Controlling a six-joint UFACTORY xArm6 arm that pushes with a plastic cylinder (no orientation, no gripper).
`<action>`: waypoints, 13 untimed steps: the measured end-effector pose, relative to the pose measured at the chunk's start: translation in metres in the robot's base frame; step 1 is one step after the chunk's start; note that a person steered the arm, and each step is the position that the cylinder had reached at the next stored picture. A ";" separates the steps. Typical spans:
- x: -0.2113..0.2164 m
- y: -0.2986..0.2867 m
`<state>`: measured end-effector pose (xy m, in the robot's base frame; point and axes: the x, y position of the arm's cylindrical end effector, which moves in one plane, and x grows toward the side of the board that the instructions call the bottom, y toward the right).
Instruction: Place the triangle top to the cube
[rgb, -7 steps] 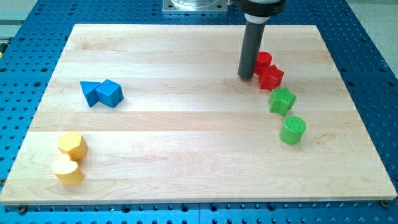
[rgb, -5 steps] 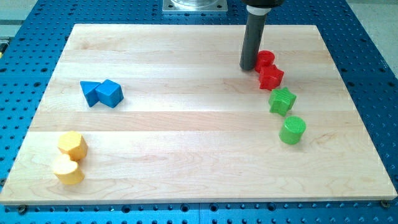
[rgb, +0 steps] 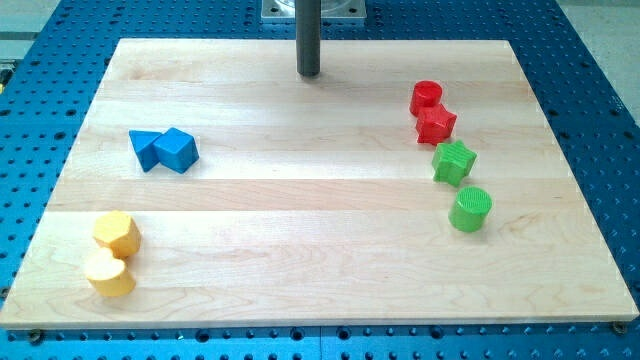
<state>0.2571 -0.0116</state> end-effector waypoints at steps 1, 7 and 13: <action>0.000 0.000; 0.120 -0.040; 0.220 -0.234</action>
<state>0.4769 -0.2453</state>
